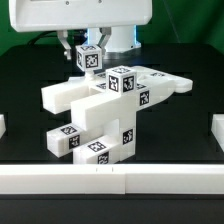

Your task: Assemble chair

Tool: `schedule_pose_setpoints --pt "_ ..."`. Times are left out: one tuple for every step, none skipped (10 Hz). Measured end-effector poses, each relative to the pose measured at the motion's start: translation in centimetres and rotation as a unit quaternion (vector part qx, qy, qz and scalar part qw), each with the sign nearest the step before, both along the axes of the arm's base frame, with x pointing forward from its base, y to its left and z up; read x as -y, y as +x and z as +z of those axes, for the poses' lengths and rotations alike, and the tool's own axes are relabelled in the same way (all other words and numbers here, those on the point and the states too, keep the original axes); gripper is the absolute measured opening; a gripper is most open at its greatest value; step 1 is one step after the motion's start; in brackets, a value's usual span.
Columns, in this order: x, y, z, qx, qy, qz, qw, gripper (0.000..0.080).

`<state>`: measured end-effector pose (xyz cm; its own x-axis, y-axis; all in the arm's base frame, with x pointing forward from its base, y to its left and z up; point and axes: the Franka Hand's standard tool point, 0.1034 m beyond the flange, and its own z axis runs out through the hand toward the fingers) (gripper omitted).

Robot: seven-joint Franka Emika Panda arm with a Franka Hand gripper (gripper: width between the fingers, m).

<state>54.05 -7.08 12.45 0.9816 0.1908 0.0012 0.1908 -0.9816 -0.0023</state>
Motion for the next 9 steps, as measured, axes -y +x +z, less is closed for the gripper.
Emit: schedule_pose_setpoints --pt "-0.10 0.01 -0.16 0.000 -0.001 0.000 1.000 0.0288" --pt "-0.24 0.22 -0.18 0.002 -0.002 0.001 1.000 0.0288" --pt "-0.38 0.44 -0.19 0.003 -0.002 0.003 1.000 0.0288" --pt "-0.32 0.58 -0.17 0.004 -0.003 0.004 1.000 0.0288" --pt "-0.15 0.55 -0.17 0.004 -0.003 0.006 1.000 0.0288" --pt "-0.13 0.54 -0.18 0.004 -0.003 0.005 1.000 0.0288" --pt "-0.13 0.54 -0.18 0.004 -0.003 0.005 1.000 0.0288" --pt "-0.13 0.54 -0.18 0.004 -0.003 0.005 1.000 0.0288" --pt "-0.10 0.52 -0.22 0.003 -0.003 0.004 1.000 0.0288"
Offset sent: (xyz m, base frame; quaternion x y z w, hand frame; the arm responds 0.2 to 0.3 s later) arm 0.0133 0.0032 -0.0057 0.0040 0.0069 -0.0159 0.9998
